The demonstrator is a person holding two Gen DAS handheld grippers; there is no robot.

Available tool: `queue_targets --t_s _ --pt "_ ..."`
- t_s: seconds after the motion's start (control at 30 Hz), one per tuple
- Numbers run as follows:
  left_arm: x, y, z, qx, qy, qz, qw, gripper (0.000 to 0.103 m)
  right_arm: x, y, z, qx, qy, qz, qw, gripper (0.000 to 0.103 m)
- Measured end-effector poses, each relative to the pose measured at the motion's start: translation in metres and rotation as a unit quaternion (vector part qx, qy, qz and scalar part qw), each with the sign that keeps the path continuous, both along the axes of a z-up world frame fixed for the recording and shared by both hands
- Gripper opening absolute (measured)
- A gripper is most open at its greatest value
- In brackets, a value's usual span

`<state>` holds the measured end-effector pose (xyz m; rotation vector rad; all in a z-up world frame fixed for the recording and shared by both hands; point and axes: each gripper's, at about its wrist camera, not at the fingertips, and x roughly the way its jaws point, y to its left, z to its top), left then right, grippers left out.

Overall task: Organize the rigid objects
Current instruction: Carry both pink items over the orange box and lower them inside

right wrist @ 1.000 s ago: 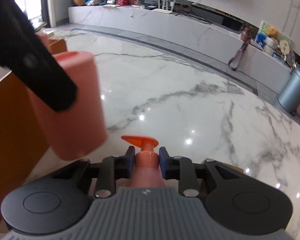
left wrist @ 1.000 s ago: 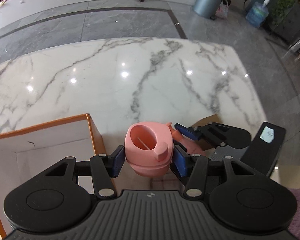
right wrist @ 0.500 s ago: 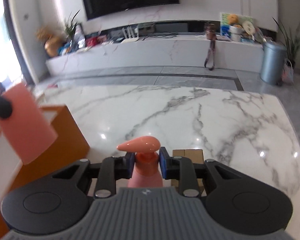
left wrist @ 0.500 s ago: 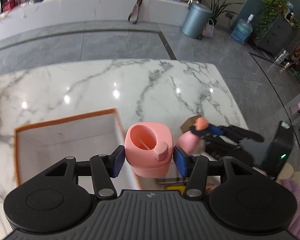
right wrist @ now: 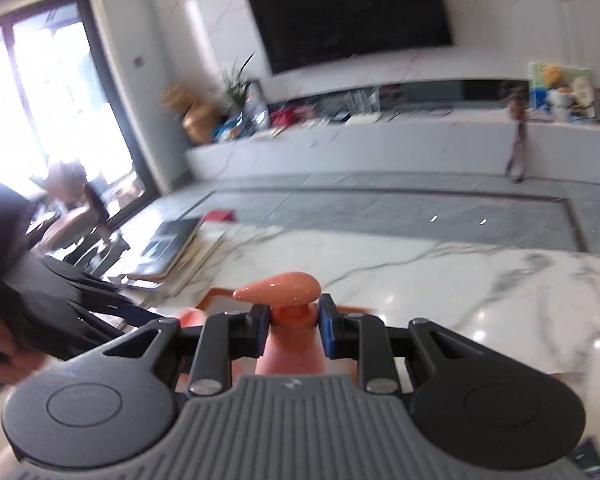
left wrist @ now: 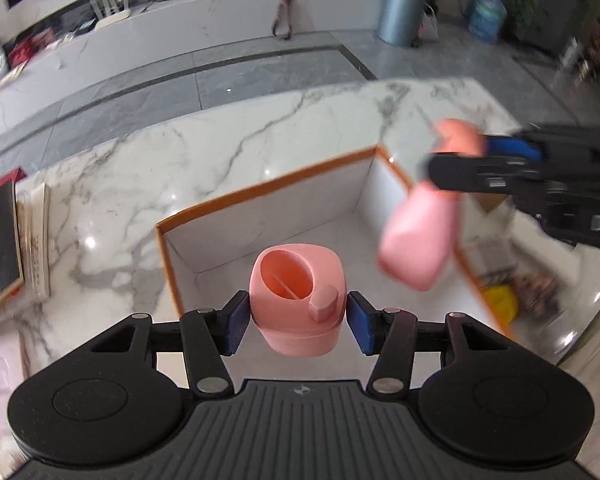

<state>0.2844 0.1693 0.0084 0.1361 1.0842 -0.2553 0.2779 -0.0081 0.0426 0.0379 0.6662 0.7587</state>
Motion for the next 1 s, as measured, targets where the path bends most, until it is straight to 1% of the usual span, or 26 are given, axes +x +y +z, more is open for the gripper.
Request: queue_targets --t_s 0.13,0.27,0.33,0.43,0.57,0.73,0.77,0.8,0.87,0.9,0.93,0.97,1.0 --pt "0.002 0.004 -0.02 0.041 -0.013 -0.044 0.9981 0.06 0.008 0.054 -0.035 -0.032 0.032 -0.015 0.999 0.026" --pt "0.011 0.012 -0.039 0.06 -0.017 -0.077 0.9951 0.06 0.028 0.08 -0.067 -0.043 0.066 -0.049 0.996 0.026" --pt "0.014 0.015 -0.045 0.063 -0.023 -0.101 0.9927 0.06 0.036 0.084 -0.076 -0.047 0.07 -0.063 0.994 0.026" --pt "0.02 0.019 -0.053 0.068 -0.034 -0.13 0.9885 0.06 0.041 0.092 -0.084 -0.056 0.065 -0.073 0.994 0.026" --pt "0.026 0.021 -0.061 0.086 -0.042 -0.161 0.9824 0.06 0.045 0.097 -0.095 -0.057 0.06 -0.082 0.993 0.026" --pt "0.025 0.015 -0.07 0.132 -0.057 -0.22 0.9648 0.061 0.044 0.103 -0.104 -0.06 0.05 -0.088 0.993 0.026" --pt "0.024 0.013 -0.073 0.144 -0.058 -0.229 0.961 0.063 0.043 0.103 -0.105 -0.058 0.047 -0.09 0.993 0.026" --pt "0.023 0.011 -0.075 0.156 -0.06 -0.233 0.9578 0.066 0.043 0.103 -0.105 -0.055 0.044 -0.092 0.993 0.026" --pt "0.021 0.008 -0.079 0.174 -0.064 -0.237 0.9537 0.066 0.041 0.105 -0.107 -0.056 0.043 -0.088 0.994 0.026" --pt "0.02 0.007 -0.08 0.179 -0.069 -0.23 0.9541 0.066 0.041 0.106 -0.108 -0.06 0.045 -0.086 0.993 0.026" --pt "0.019 0.007 -0.08 0.183 -0.076 -0.221 0.9548 0.069 0.04 0.108 -0.109 -0.062 0.044 -0.084 0.994 0.026" --pt "0.018 0.007 -0.08 0.191 -0.082 -0.213 0.9548 0.073 0.039 0.108 -0.109 -0.063 0.041 -0.083 0.994 0.026" --pt "0.017 0.007 -0.081 0.198 -0.087 -0.208 0.9539 0.075 0.038 0.108 -0.108 -0.064 0.04 -0.081 0.994 0.026"
